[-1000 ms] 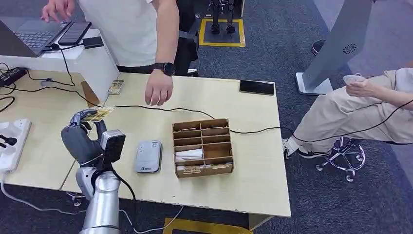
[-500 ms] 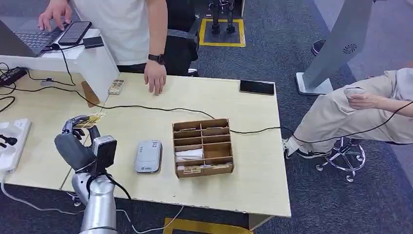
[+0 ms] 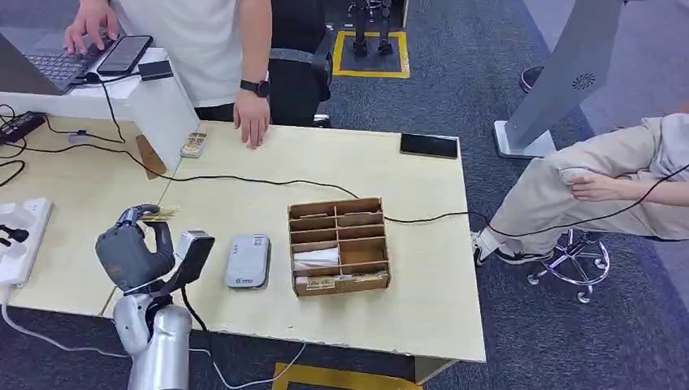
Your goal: Pass the card to the sensor for recognition and then transmit it.
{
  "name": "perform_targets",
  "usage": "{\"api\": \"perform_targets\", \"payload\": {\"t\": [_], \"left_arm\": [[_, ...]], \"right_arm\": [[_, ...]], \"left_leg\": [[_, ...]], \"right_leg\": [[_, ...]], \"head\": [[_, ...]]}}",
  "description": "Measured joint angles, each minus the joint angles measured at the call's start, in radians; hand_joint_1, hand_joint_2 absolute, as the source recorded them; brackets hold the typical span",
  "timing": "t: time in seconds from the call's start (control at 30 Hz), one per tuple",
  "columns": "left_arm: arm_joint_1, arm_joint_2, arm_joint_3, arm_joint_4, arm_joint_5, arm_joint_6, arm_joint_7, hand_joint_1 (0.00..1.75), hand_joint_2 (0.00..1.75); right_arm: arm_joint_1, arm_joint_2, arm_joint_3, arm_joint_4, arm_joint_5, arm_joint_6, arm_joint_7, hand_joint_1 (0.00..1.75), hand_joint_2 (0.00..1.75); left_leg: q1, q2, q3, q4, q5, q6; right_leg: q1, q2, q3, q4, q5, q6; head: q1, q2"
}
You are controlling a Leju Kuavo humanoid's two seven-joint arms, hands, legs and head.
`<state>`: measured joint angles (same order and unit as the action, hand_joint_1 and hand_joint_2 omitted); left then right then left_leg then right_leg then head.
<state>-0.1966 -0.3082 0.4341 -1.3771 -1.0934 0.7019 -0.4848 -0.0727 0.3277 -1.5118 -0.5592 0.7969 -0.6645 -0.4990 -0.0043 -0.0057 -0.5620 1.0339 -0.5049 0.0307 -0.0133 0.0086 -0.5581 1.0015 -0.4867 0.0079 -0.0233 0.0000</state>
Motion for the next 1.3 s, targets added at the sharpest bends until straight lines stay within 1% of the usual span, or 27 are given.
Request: {"api": "perform_targets", "payload": {"t": [0.1,0.23,0.4,0.57,0.77,0.93,1.0,1.1,1.17,1.2,1.23,1.3], "left_arm": [[0.024,0.003,-0.013,0.000,-0.061,0.000,0.039,1.75,1.75],[0.047,0.009,-0.026,0.011,-0.158,0.000,0.044,1.75,1.75],[0.058,0.011,-0.029,0.039,-0.255,0.000,0.093,1.75,1.75],[0.065,0.013,-0.029,0.064,-0.302,0.000,0.117,1.75,1.75],[0.071,0.013,-0.029,0.087,-0.370,0.000,0.171,1.75,1.75],[0.076,0.016,-0.037,0.106,-0.390,0.000,0.213,1.75,1.75],[0.081,0.019,-0.049,0.112,-0.392,0.000,0.238,1.75,1.75],[0.091,0.023,-0.076,0.118,-0.391,0.000,0.259,1.75,1.75],[0.094,0.024,-0.090,0.118,-0.380,0.000,0.258,1.75,1.75],[0.094,0.024,-0.095,0.117,-0.366,0.000,0.243,1.75,1.75],[0.094,0.024,-0.094,0.114,-0.346,0.001,0.209,1.75,1.75],[0.093,0.023,-0.093,0.106,-0.295,0.001,0.120,1.75,1.75]], "right_arm": [[0.000,0.000,0.007,0.000,-0.020,0.000,0.006,0.00,1.75],[0.000,0.000,0.027,0.000,-0.047,0.000,0.011,0.00,1.75],[-0.001,0.000,0.052,0.000,-0.071,0.000,0.024,0.00,1.75],[-0.001,0.000,0.072,0.000,-0.084,0.000,0.029,0.00,1.75],[-0.002,0.000,0.089,0.000,-0.089,0.000,0.031,0.00,1.75],[-0.002,0.000,0.094,0.000,-0.089,0.000,0.031,0.00,1.75],[-0.002,0.000,0.097,0.000,-0.088,0.000,0.031,0.00,1.75],[-0.002,-0.001,0.098,0.000,-0.079,0.000,0.032,0.00,1.75],[-0.002,-0.001,0.098,0.000,-0.064,0.000,0.033,0.00,1.75],[-0.002,-0.001,0.098,0.000,-0.061,0.000,0.032,0.00,1.75],[-0.002,-0.001,0.098,0.000,-0.051,0.000,0.032,0.00,1.75],[-0.002,-0.001,0.098,0.000,-0.039,0.000,0.026,0.00,1.75]], "left_leg": [[0.000,-0.001,0.001,0.000,0.000,0.000],[0.000,-0.001,0.001,0.000,0.000,0.000],[0.000,0.000,0.001,0.000,0.000,0.000],[0.000,0.000,0.001,0.000,0.000,0.000],[0.000,0.000,0.001,0.000,0.000,0.000],[0.000,0.000,0.001,0.000,0.000,0.000],[0.000,0.000,0.001,0.000,0.000,0.000],[0.000,0.000,0.001,0.000,0.000,0.000],[0.000,0.000,0.001,0.000,0.000,0.000],[0.000,0.000,0.001,0.000,0.000,0.000],[0.000,0.000,0.001,0.000,0.000,0.000],[0.000,0.000,0.001,0.000,0.000,0.000]], "right_leg": [[0.000,0.000,0.000,0.000,0.000,0.000],[0.000,0.000,0.000,0.000,0.000,0.000],[0.000,0.000,0.000,0.000,0.000,0.000],[0.000,0.000,0.000,0.000,0.000,0.000],[0.000,0.000,0.000,0.000,0.000,0.000],[0.000,0.000,0.000,0.000,0.000,0.000],[0.000,0.000,0.000,0.000,0.000,0.000],[0.000,0.000,0.000,0.000,0.000,0.000],[0.000,0.000,0.000,0.000,0.000,0.000],[0.000,0.000,0.000,0.000,0.000,0.000],[0.000,0.000,0.000,0.000,0.000,0.000],[0.000,0.000,0.000,0.000,0.000,0.000]], "head": [[0.000,0.000],[0.000,0.000],[0.000,0.000],[0.000,0.000],[0.000,0.000],[0.000,0.000],[0.000,0.000],[0.000,0.000],[0.000,0.000],[0.000,0.000],[0.000,0.000],[0.000,0.000]]}}
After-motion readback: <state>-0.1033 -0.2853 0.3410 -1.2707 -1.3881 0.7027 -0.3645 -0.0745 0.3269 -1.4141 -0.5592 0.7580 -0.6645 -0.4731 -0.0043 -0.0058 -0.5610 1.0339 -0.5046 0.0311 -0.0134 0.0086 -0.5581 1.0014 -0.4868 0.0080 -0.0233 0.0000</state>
